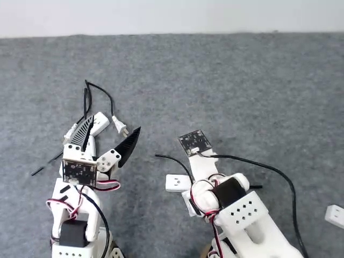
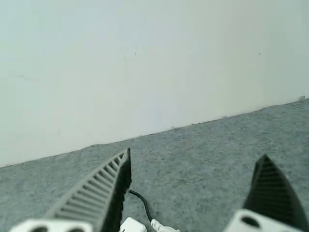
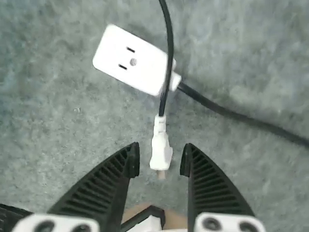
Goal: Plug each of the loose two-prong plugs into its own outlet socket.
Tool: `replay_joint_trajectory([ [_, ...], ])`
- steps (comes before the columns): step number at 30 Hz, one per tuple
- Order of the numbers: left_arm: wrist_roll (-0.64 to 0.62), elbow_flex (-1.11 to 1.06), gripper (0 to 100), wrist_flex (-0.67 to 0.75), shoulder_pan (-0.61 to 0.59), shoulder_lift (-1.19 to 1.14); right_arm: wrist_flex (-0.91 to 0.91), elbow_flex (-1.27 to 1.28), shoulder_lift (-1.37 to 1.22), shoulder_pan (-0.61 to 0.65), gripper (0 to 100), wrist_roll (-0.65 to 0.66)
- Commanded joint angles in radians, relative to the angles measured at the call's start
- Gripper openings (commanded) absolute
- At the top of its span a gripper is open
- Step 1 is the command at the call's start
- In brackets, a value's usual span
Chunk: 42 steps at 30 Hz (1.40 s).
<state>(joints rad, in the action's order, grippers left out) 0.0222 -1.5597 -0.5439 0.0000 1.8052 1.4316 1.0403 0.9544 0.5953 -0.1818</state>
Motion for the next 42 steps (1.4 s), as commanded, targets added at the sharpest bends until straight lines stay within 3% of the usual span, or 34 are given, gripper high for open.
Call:
replay_joint_trajectory([
  [1,-0.008,0.01,38,0.026,0.002,0.018,0.015,-0.037,-0.004,0.01,14.5,-0.055],
  [10,-0.008,0.01,38,0.026,0.003,0.018,-0.038,0.017,-0.005,0.127,14.5,-0.06],
  [28,-0.026,0.008,38,0.025,0.003,0.018,-0.048,-0.081,-0.421,0.019,14.4,-0.112],
  [42,-0.026,0.008,38,0.025,0.003,0.018,-0.14,-0.084,-0.47,0.022,14.4,-0.044],
])
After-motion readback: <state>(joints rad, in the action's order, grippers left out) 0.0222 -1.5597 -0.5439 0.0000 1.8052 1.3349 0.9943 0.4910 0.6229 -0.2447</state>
